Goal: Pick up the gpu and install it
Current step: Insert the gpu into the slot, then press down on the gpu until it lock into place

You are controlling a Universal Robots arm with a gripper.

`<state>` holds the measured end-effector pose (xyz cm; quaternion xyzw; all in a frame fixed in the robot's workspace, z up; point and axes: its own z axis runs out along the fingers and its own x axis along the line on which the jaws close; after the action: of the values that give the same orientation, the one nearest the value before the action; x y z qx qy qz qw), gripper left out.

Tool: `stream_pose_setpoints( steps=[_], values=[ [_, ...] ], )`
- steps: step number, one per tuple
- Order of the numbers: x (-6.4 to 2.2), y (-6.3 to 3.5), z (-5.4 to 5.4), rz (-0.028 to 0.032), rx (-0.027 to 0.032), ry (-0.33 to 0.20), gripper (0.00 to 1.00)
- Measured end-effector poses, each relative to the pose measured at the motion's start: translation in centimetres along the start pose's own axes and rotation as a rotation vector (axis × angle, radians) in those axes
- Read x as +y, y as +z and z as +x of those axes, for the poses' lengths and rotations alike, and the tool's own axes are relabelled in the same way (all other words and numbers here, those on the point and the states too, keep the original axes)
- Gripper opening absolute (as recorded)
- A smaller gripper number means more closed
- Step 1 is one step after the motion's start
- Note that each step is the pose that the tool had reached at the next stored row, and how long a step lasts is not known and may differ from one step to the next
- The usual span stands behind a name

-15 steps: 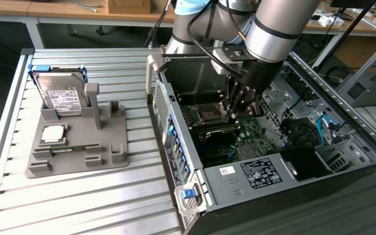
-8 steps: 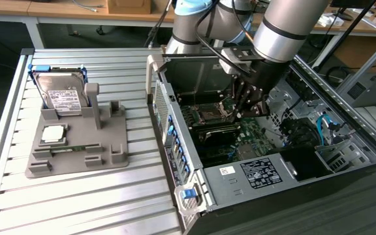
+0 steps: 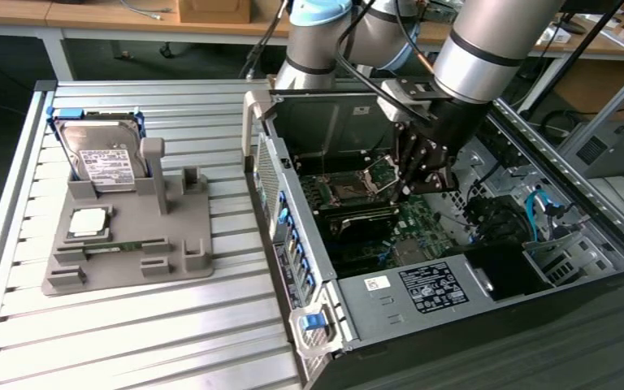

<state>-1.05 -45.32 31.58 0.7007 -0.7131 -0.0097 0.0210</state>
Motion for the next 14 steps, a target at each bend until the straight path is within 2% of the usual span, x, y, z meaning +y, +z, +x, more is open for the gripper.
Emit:
stream_pose_setpoints(
  steps=[10, 14],
  values=[
    [0.08, 0.02, 0.0, 0.0, -0.0001, 0.0, 0.11],
    [1.95, 0.41, -0.1, -0.0001, -0.0002, 0.0, 0.11]
  ],
)
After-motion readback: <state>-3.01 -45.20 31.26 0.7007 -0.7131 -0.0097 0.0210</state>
